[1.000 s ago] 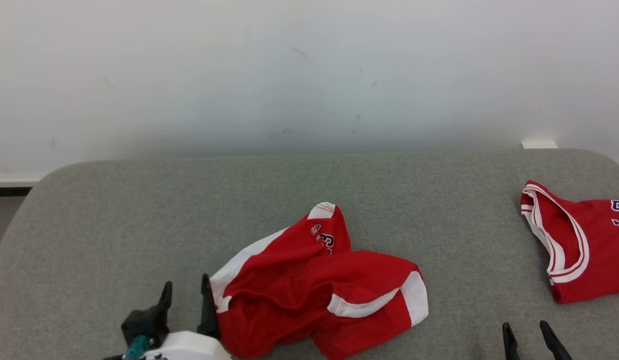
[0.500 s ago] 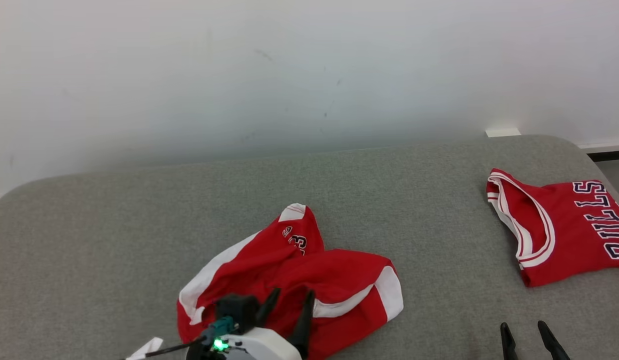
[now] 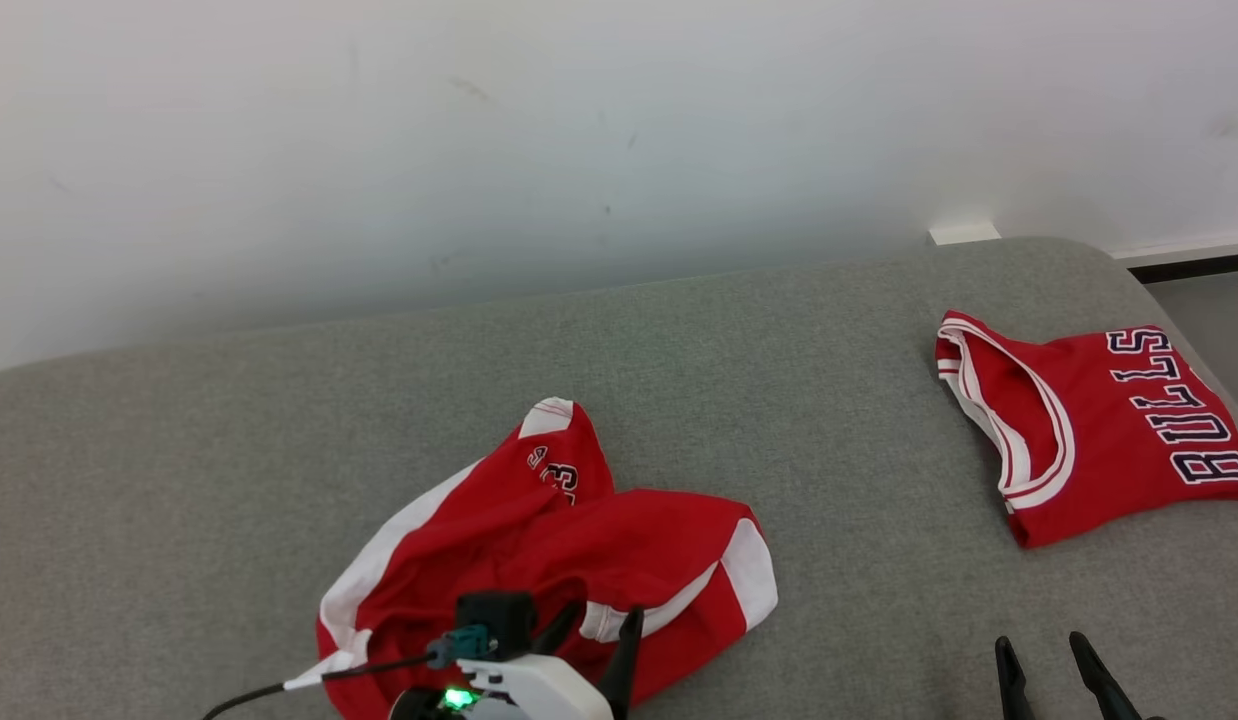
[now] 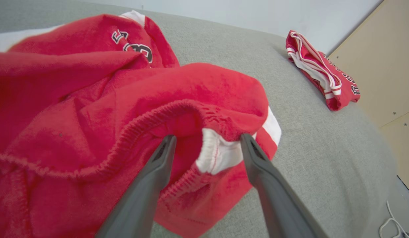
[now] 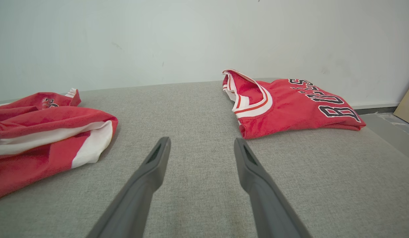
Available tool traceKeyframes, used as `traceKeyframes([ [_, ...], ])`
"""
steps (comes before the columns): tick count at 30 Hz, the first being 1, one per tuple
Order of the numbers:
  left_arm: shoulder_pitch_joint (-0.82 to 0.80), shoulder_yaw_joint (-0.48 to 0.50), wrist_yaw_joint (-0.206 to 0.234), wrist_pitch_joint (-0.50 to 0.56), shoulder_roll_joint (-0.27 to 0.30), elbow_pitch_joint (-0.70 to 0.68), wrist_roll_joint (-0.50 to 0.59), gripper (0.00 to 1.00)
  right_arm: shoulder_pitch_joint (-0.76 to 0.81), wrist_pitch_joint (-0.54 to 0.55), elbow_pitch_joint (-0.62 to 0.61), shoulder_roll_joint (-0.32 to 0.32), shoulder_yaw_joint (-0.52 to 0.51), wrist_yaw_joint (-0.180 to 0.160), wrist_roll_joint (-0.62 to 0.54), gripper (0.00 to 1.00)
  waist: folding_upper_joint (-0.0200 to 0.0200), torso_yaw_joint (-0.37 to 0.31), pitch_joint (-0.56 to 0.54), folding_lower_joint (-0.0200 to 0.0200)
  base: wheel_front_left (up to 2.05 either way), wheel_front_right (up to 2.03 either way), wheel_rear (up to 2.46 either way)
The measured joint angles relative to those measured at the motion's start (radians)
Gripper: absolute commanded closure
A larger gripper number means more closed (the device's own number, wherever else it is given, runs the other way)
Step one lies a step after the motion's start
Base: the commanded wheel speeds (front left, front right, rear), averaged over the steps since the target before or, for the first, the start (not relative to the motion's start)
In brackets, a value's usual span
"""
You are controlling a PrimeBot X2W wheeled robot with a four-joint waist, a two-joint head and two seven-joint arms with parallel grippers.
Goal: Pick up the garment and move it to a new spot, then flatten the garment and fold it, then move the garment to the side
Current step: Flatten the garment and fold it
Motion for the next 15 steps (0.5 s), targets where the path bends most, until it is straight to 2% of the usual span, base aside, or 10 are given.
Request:
traceKeyframes([
  [3, -0.023, -0.012, -0.006, 0.003, 0.000, 0.034, -0.011, 0.00, -0.006, 0.000, 0.001, -0.001, 0.005, 0.000, 0.001, 0.00, 0.0000, -0.011, 0.006, 0.0000, 0.00, 0.00, 0.00],
  [4, -0.034, -0.014, -0.008, 0.006, 0.000, 0.045, -0.016, 0.10, -0.007, 0.000, 0.001, -0.001, 0.006, 0.000, 0.001, 0.00, 0.0000, -0.015, 0.009, 0.0000, 0.00, 0.00, 0.00],
  [5, -0.046, -0.016, -0.011, 0.009, 0.000, 0.056, -0.035, 0.63, -0.007, 0.000, 0.002, -0.001, 0.007, 0.000, 0.001, 0.00, 0.0000, -0.019, 0.012, 0.0000, 0.00, 0.00, 0.00],
  [6, -0.058, -0.021, -0.015, 0.018, 0.000, 0.073, -0.045, 0.95, -0.008, 0.000, 0.003, -0.001, 0.008, 0.000, 0.001, 0.00, 0.0000, -0.022, 0.014, 0.0000, 0.00, 0.00, 0.00],
  [7, -0.070, -0.028, -0.021, 0.023, 0.001, 0.088, -0.044, 1.00, -0.010, 0.000, 0.004, -0.001, 0.011, 0.000, 0.002, 0.00, 0.0000, -0.027, 0.017, 0.0000, 0.00, 0.00, 0.00],
  [15, -0.220, 0.027, -0.037, -0.006, 0.007, 0.128, -0.091, 1.00, -0.027, 0.000, 0.011, -0.001, 0.019, 0.000, 0.005, 0.00, 0.0000, -0.063, 0.032, 0.0000, 0.00, 0.00, 0.00],
])
